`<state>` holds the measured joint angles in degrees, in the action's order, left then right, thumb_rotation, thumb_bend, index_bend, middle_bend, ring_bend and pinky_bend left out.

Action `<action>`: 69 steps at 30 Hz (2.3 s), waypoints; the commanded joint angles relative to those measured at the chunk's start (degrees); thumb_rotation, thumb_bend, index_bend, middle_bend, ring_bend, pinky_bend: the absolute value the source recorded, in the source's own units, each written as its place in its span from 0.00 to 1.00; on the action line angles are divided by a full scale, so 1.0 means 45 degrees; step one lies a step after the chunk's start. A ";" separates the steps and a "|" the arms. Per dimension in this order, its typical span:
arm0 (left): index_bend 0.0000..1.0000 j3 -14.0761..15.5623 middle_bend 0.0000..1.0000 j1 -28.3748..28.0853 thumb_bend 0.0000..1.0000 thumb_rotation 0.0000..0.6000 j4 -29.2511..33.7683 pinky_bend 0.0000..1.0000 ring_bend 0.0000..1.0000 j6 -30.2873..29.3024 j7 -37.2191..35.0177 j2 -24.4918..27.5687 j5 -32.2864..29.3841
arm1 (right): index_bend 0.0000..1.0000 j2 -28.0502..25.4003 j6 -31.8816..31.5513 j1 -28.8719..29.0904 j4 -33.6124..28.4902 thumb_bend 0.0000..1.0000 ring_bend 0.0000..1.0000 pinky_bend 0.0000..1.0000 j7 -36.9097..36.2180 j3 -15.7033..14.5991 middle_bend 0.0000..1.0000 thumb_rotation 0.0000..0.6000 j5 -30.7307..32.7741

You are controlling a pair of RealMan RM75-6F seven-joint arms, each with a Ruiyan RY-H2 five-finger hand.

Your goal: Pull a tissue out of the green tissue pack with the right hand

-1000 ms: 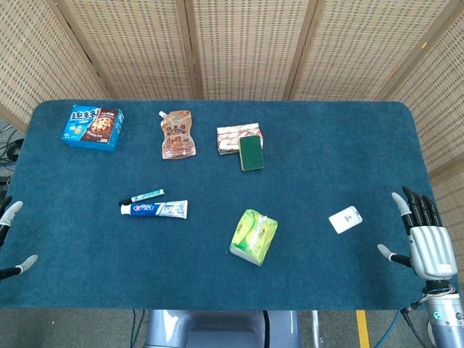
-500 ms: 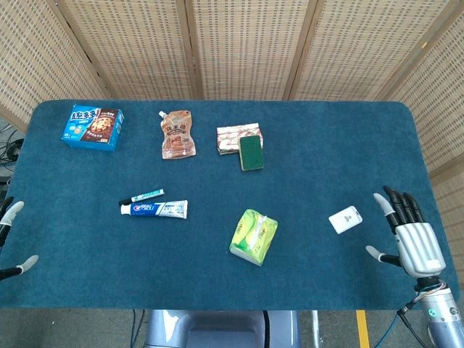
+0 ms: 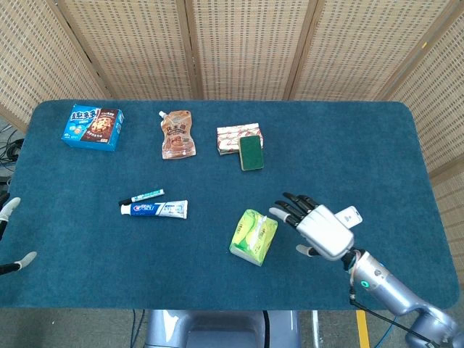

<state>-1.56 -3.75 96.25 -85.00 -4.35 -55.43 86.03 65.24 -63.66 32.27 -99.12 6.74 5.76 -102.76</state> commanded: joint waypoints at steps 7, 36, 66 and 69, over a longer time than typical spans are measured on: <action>0.00 0.0018 0.00 -0.0124 0.00 1.00 -0.0039 0.00 0.00 0.0296 -0.0338 0.0156 -0.0035 | 0.25 0.2808 0.2360 0.1621 0.0091 0.26 0.18 0.30 0.3380 0.0839 0.26 1.00 0.1561; 0.00 0.0090 0.00 -0.0201 0.00 1.00 -0.0183 0.00 0.00 0.0504 -0.0818 0.0295 -0.0015 | 0.36 0.3823 0.2260 0.2224 0.1274 0.44 0.24 0.33 0.5983 0.0499 0.33 1.00 0.2964; 0.00 0.0138 0.00 -0.0221 0.00 1.00 -0.0160 0.00 0.00 0.0537 -0.0653 0.0234 0.0004 | 0.46 0.3945 0.1323 0.1984 0.3242 0.52 0.34 0.43 0.3960 -0.0845 0.41 1.00 0.1337; 0.00 0.0136 0.00 -0.0218 0.00 1.00 -0.0180 0.00 0.00 0.0530 -0.0709 0.0243 0.0001 | 0.57 0.4306 0.1016 0.2002 0.3707 0.60 0.44 0.51 0.3487 -0.0815 0.52 1.00 0.1197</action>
<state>-0.95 -4.73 95.46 -82.62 -7.52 -54.35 86.04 83.64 -58.29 41.15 -83.46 23.71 2.01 -97.04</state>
